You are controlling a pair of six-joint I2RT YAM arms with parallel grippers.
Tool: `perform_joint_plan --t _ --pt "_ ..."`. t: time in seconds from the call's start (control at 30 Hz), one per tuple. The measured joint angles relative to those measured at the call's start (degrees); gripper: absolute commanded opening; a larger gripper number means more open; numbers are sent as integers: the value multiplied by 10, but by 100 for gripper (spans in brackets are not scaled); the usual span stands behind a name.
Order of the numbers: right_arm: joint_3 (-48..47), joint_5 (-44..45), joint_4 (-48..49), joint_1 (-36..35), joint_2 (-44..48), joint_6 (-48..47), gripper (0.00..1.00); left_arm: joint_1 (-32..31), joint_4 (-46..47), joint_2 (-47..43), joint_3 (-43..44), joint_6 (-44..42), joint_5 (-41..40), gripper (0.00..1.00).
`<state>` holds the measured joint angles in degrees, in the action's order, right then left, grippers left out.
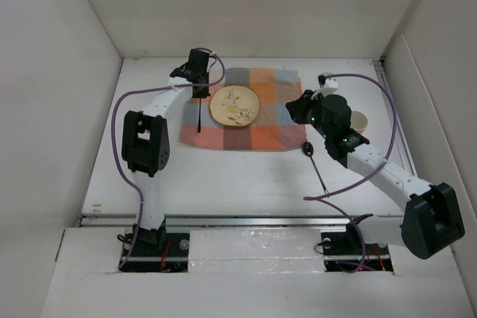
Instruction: Set the dinner table for one person
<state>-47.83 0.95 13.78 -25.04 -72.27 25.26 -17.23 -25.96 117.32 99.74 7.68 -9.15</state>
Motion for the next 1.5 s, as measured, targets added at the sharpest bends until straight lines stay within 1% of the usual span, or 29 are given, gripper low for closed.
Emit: perform_joint_plan --t 0.47,0.57,0.63,0.67,0.77,0.9,1.03,1.17,1.23,1.3,1.37,1.43,1.5 --pt "0 -2 2 0 0 0 18 1 -1 94 52 -9 -17 0" --pt "0 -2 2 0 0 0 21 1 0 103 65 -11 -18 0" --pt "0 -2 2 0 0 0 23 1 0 104 72 -12 -20 3" --pt "0 -2 2 0 0 0 24 1 0 104 74 -12 -21 8" --pt "0 -3 2 -1 0 -1 24 1 1 105 79 -13 -27 15" --pt "0 -3 2 -1 0 -1 25 1 2 105 80 -13 -31 19" --pt "0 -3 2 -1 0 -2 24 1 2 105 80 -13 -31 20" --pt "0 -3 2 -1 0 -7 0 1 2 104 80 -12 -34 21" --pt "0 -2 1 -1 0 -9 0 0 0 99 79 -8 -34 21" --pt "0 -3 -2 -1 0 -10 0 -3 -2 77 72 3 -34 21" --pt "0 -2 -10 -1 0 -11 0 -11 14 13 25 16 -29 21" --pt "0 1 -30 -1 7 -11 0 -24 31 -92 -46 32 -13 21" --pt "1 10 -57 -1 25 -10 0 -41 47 -228 -125 50 8 13"
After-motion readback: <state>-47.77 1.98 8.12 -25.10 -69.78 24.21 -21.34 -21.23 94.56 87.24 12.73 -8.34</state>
